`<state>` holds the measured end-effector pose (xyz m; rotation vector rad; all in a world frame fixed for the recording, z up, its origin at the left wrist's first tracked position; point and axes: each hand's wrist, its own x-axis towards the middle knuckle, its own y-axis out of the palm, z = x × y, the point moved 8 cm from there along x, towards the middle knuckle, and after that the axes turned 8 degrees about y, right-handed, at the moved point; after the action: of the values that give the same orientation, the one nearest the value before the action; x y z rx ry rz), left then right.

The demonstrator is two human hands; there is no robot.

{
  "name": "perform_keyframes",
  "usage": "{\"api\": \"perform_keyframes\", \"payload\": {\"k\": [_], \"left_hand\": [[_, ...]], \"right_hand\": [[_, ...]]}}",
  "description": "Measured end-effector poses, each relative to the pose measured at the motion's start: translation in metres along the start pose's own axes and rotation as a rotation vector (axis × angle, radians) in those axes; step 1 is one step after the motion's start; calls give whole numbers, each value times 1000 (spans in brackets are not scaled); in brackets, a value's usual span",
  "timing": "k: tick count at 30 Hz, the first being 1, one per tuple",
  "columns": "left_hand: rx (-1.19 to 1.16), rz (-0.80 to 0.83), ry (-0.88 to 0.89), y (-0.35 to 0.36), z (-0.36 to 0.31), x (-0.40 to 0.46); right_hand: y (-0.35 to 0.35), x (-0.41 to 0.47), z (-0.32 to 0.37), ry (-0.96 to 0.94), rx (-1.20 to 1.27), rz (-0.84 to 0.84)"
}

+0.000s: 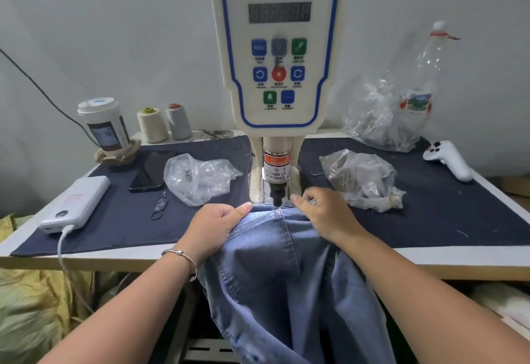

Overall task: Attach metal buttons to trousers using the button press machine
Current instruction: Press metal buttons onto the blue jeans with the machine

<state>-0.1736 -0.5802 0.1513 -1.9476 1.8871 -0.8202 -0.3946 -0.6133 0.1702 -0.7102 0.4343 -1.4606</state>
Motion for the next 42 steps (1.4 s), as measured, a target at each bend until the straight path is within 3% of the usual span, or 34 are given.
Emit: {"api": "perform_keyframes", "payload": {"k": [17, 42], "left_hand": [[420, 48, 6, 16, -2, -1], [421, 40, 28, 17, -5, -5]], "right_hand": [[1, -9, -16, 13, 118, -165], [5, -10, -23, 27, 124, -167]]}}
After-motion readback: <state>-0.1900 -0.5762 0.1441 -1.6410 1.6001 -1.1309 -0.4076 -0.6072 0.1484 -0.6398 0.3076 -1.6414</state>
